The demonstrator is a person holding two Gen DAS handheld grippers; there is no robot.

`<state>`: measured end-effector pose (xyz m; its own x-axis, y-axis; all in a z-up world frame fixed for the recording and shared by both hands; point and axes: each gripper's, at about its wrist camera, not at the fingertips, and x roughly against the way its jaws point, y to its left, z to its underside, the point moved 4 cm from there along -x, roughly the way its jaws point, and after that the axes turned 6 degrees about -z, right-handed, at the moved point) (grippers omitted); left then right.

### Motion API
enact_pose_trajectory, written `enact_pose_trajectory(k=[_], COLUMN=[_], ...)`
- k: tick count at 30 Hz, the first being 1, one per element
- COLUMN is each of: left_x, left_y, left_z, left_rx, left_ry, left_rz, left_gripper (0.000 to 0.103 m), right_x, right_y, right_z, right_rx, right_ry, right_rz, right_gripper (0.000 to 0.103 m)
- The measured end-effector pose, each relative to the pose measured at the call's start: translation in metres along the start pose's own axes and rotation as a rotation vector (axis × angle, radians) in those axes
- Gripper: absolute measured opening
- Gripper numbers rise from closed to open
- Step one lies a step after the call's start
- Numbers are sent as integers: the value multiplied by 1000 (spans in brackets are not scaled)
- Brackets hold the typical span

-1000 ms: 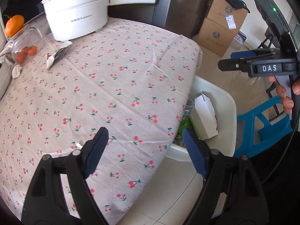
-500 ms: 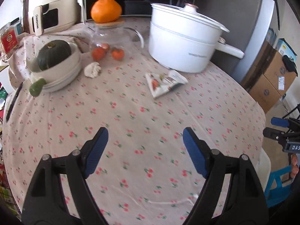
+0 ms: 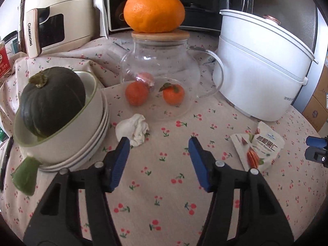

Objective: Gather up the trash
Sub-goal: 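Grasp the white tissue ball with the left gripper while the right grasps the snack wrapper, then carry the tissue ball and wrapper over the white bin and open both grippers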

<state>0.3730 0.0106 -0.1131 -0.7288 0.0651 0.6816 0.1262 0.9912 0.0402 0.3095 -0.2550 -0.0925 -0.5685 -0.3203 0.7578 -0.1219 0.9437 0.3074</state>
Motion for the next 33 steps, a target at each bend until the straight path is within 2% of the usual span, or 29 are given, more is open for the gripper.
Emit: enact_pose_trajectory(k=[4,8,11,13,14,15,16,17,18,20,26,33], left_x=[-22,-36,-44,-46,-47,-48,-52,-55,-54,-52,-32,24], left_y=[3,8,6,3,2,2,2,3,4,6,5,-21], left_z=[-8,-16,-21,-23,-23,-22,-21,-19,-18,-17,-7,13], left_rx=[-21,2,6,-5,-9,-11,-10,-8,-7,12,46,1], left_ry=[13,43,75,87,94,105,123,141,132,128,130,120], left_rz=[-28,-26,-34,-49,-58,-65,-75,-90,-101,-89,-48,26], left_gripper=[54,53,49,47,41,35,18,9,9,7,6,6], right_x=[-23,-37,-48,-56,-60,-65,-68,-70,-71,-68,-44,4], right_y=[10,19,23,24,25,25,25,25,24,23,19,15], right_z=[-7,-13,-18,-20,-20,-21,-20,-19,-18,-17,-15,-6], right_rx=[-5,-14,-40,-58,-67,-76,-85,-93,-97,-95,-73,-56], right_ry=[5,0,0,5,8,14,22,30,33,28,15,-4], right_rz=[-38,-76,-98,-101,-103,-106,-110,-113,-111,-113,-118,-93], right_gripper=[81,81,76,67,61,50,42,25,15,9,4,3])
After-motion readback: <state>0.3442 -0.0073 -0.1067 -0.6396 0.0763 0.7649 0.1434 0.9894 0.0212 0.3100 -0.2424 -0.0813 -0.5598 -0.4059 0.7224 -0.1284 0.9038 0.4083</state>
